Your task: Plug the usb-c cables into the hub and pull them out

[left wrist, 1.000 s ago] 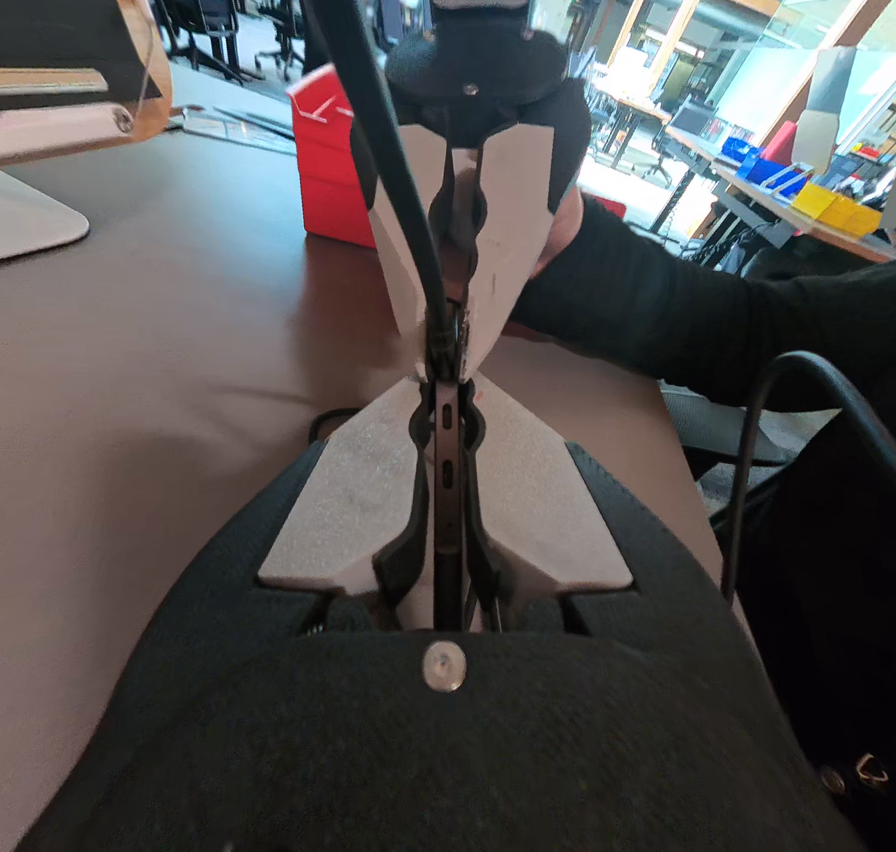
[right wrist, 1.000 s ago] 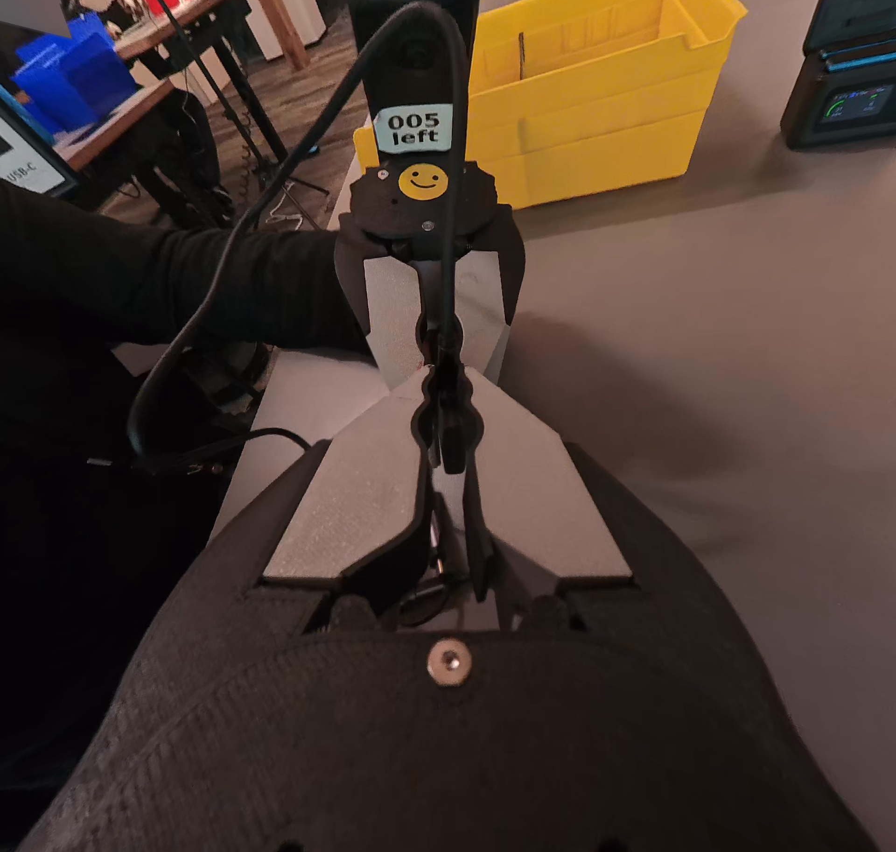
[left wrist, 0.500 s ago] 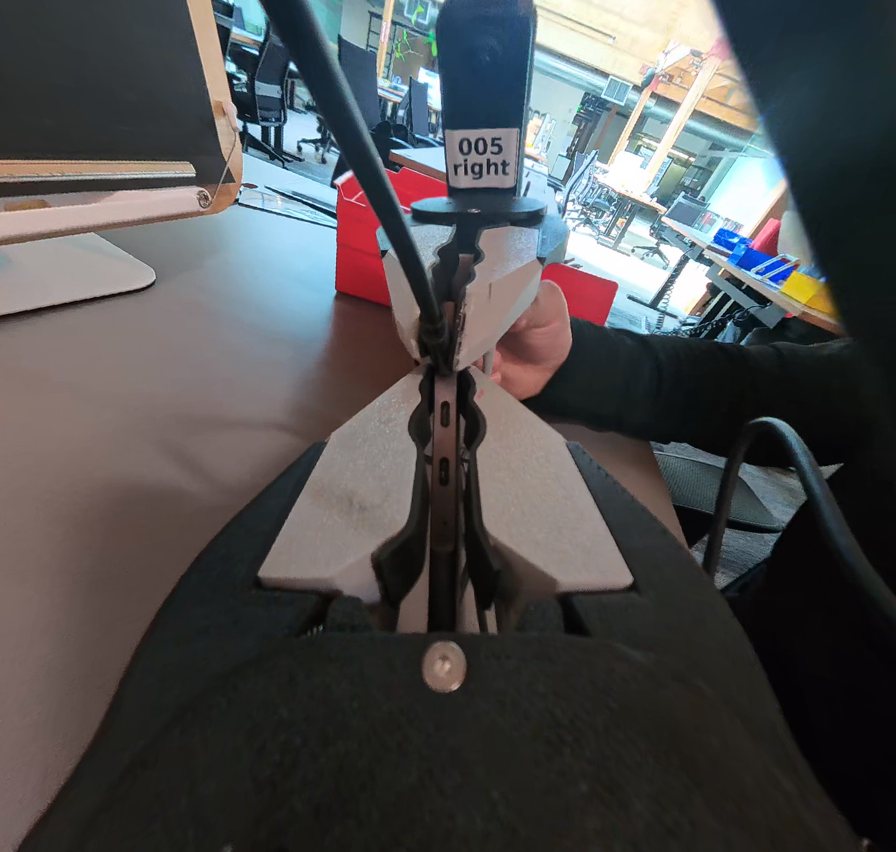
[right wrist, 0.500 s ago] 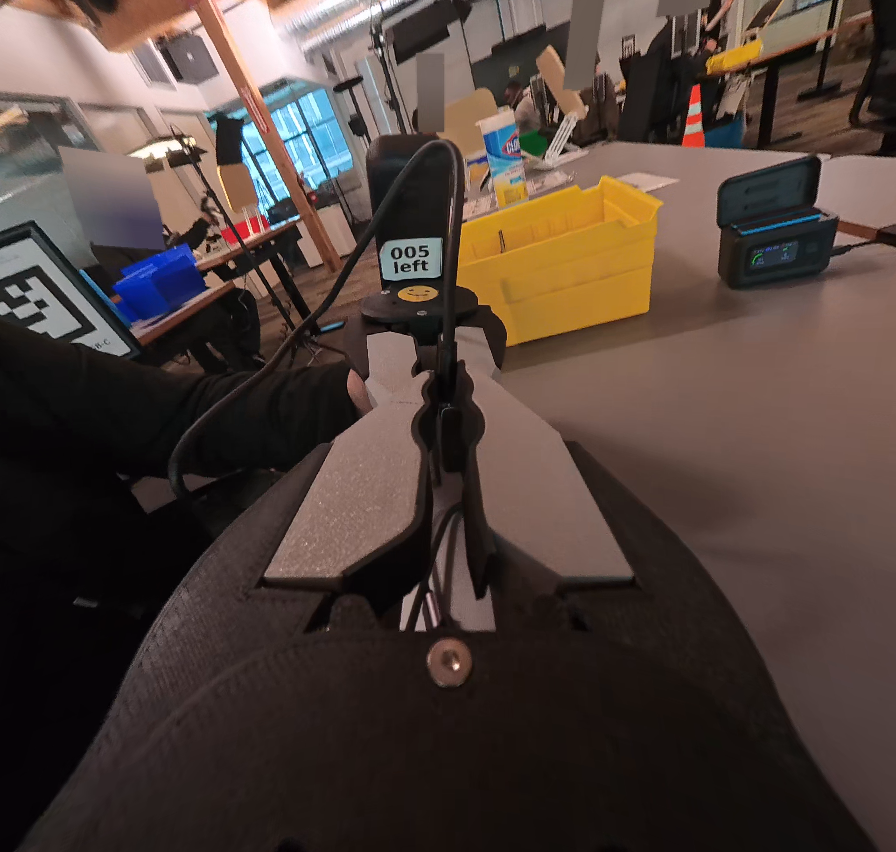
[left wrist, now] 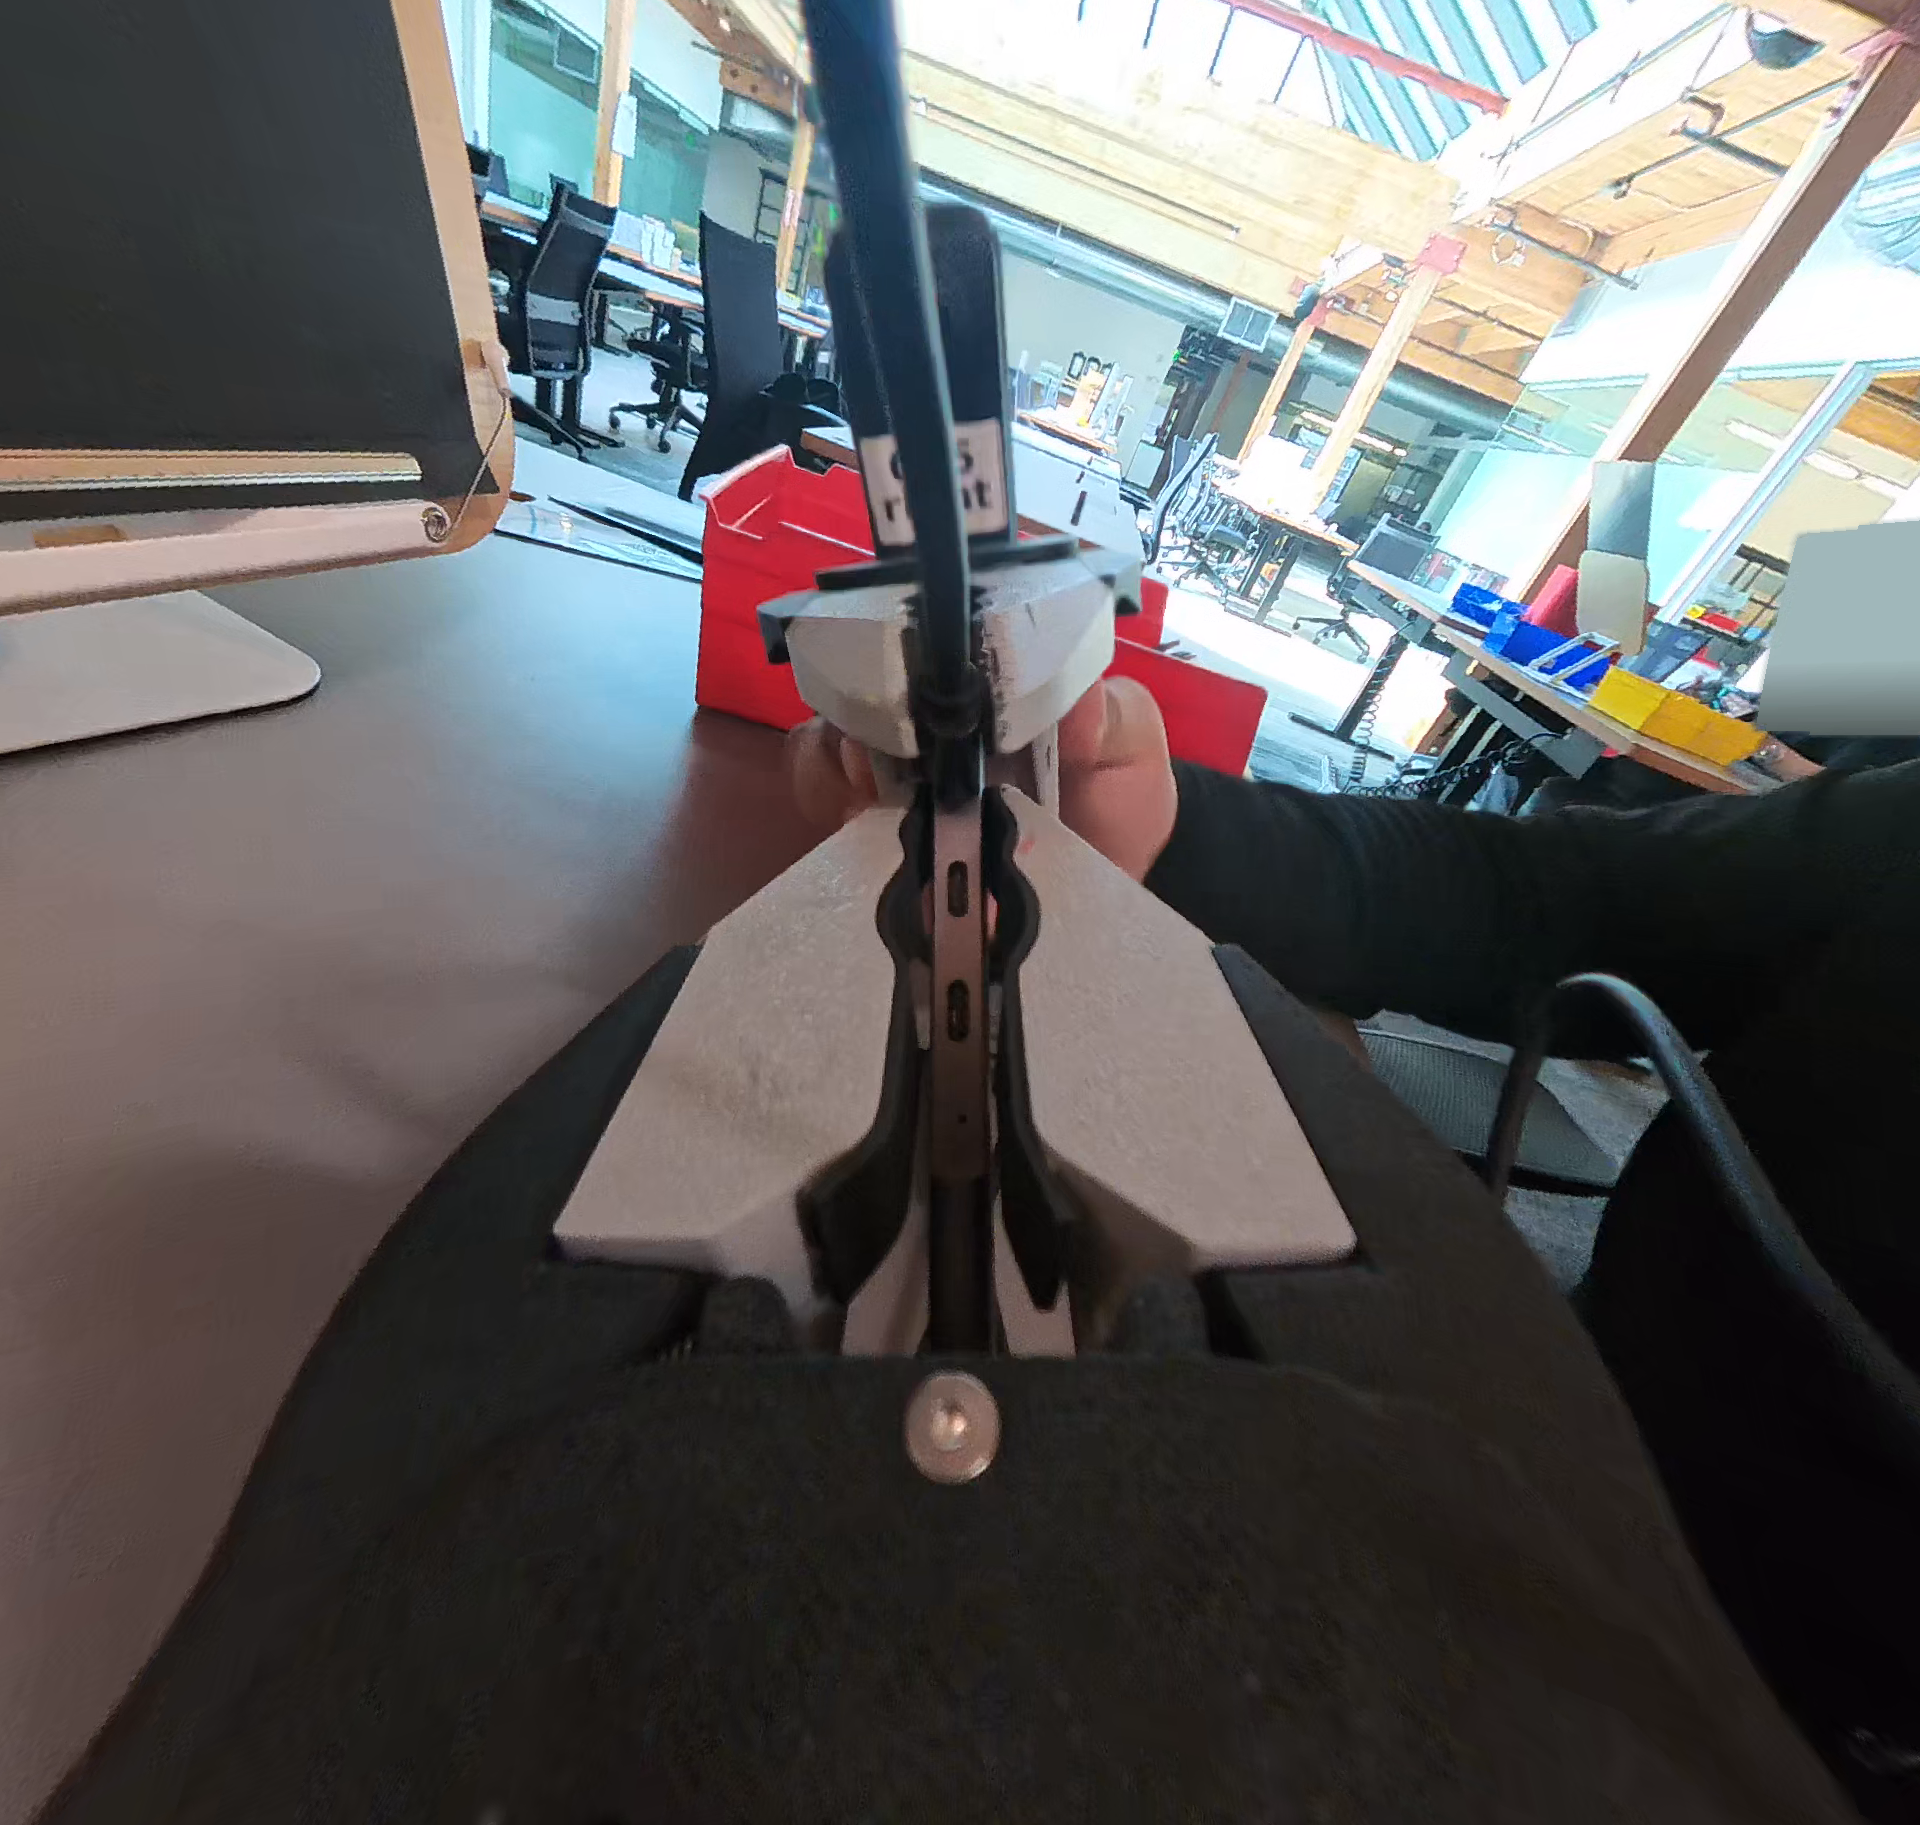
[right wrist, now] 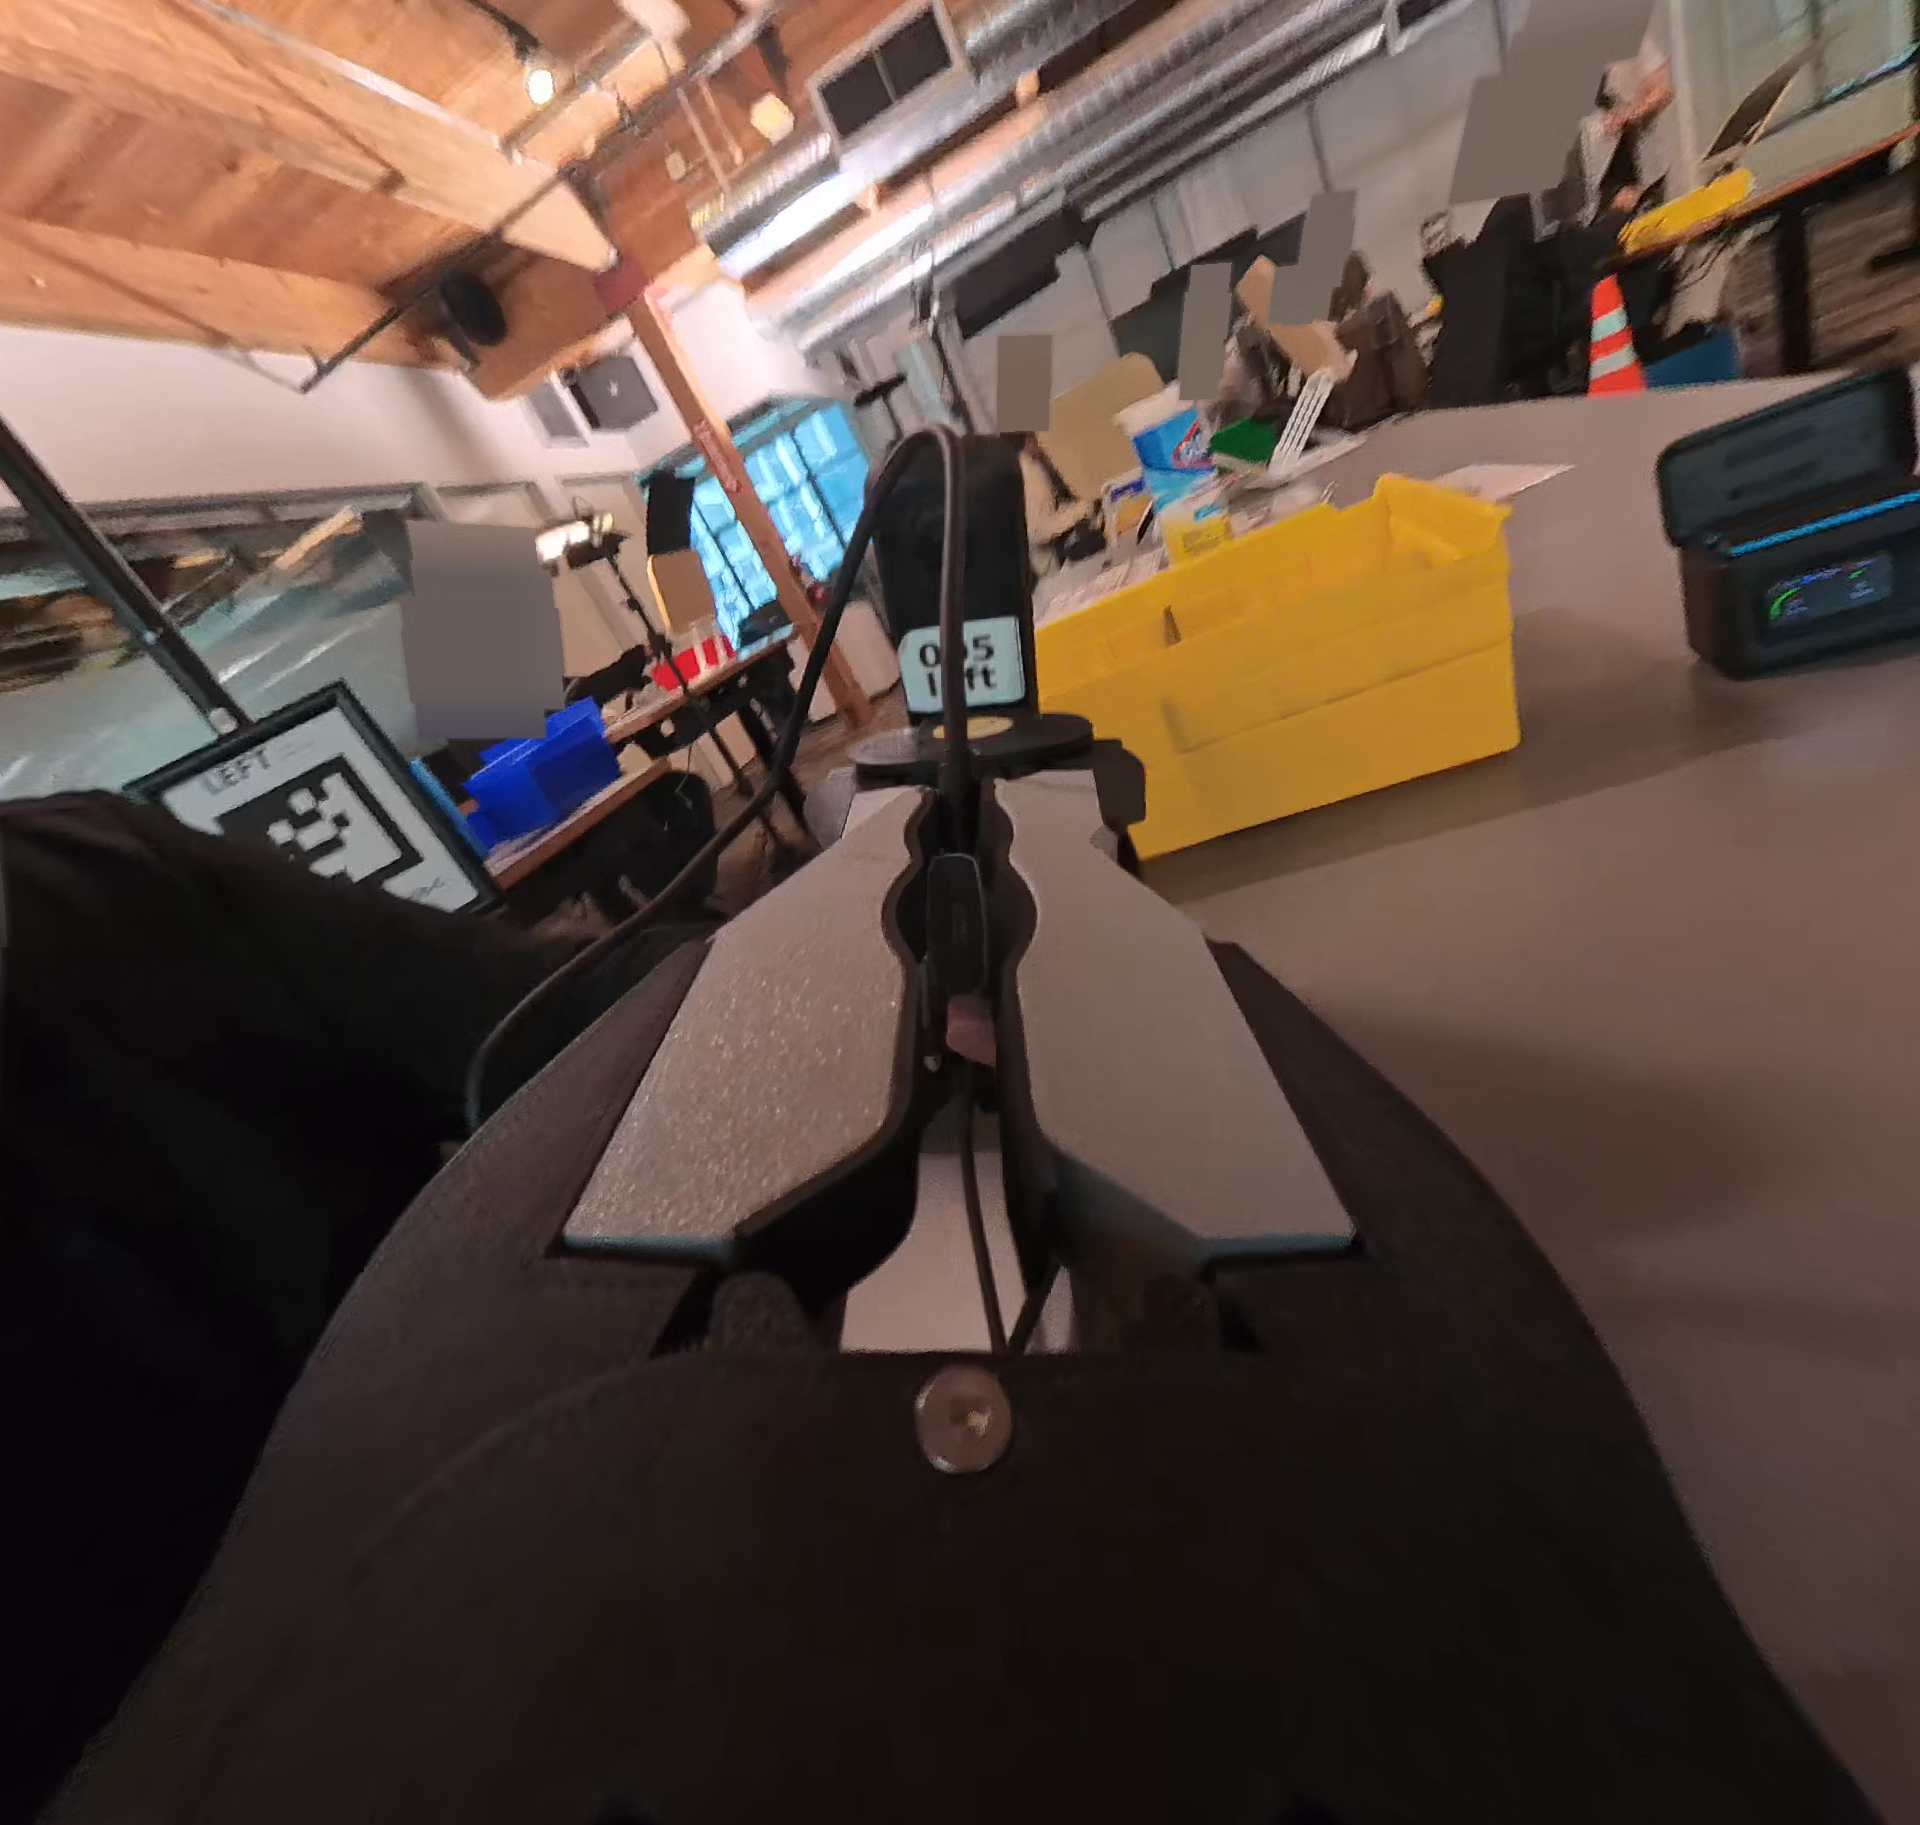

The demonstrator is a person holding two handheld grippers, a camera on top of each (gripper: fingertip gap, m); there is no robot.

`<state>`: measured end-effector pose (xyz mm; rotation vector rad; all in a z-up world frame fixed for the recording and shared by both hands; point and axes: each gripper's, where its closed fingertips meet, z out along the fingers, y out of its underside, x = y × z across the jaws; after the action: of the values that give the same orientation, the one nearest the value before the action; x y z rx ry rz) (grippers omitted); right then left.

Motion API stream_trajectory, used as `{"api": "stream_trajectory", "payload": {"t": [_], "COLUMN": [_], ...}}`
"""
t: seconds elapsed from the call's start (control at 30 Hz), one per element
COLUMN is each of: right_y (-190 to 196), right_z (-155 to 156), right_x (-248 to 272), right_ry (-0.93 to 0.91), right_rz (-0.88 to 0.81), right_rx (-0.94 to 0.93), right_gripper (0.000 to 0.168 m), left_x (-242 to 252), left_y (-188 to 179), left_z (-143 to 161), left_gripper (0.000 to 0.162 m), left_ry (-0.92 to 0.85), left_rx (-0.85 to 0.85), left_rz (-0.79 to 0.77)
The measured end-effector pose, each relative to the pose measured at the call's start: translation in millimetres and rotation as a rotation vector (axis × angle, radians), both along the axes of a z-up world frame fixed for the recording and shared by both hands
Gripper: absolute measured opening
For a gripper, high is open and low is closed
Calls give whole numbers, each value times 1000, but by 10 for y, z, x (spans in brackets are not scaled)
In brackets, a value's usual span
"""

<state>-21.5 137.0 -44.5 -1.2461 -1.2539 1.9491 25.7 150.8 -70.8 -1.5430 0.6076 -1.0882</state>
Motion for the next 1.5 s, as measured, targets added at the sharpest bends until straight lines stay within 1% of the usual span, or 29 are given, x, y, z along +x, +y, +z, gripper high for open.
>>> {"api": "stream_trajectory", "payload": {"t": [0.13,0.3,0.4,0.5,0.6,0.67,0.87,0.9,0.93,0.97,1.0,1.03,1.07,1.1,1.13,1.2,1.37,1.5], "right_y": [-24,-24,-47,-62,-48,-22,102,104,44,-33,-16,76,120,165,217,287,293,242], "right_z": [-104,-243,-331,-422,-492,-513,-534,-482,-348,-345,-481,-430,-307,-194,-153,-84,73,226], "right_x": [98,250,309,375,387,354,178,141,85,11,-37,-64,-48,-5,41,121,185,246], "right_ry": [-136,-277,-355,-435,-458,-458,-386,-337,-245,-234,-314,-281,-227,-171,-154,-121,-36,39], "right_rz": [35,60,80,105,99,67,-50,-60,-40,-9,-17,-82,-93,-97,-108,-136,-148,-157], "right_rx": [138,249,310,309,354,395,389,356,277,252,311,337,271,208,186,185,184,214], "right_gripper": [3,5,5,5,4,3,2,1,2,3,5,3,3,3,3,3,3,3], "left_x": [74,114,157,199,197,169,8,5,115,276,283,268,239,197,152,116,154,32], "left_y": [-36,-66,-87,-92,-70,-49,81,85,20,-39,21,81,134,146,148,133,146,217], "left_z": [-85,-146,-254,-366,-447,-466,-504,-469,-412,-467,-658,-666,-556,-510,-516,-494,-461,-388], "left_gripper": [7,7,6,6,6,6,6,6,7,6,6,7,7,7,7,7,7,6], "left_ry": [74,112,215,320,374,350,287,248,202,245,409,435,335,271,261,272,278,282], "left_rx": [-2,-17,3,26,19,-22,-103,-109,-106,-96,-68,-52,-65,-92,-103,-68,-48,10], "left_rz": [-27,-48,-49,-40,-24,-19,57,54,-7,-48,16,55,74,60,60,72,77,154]}}
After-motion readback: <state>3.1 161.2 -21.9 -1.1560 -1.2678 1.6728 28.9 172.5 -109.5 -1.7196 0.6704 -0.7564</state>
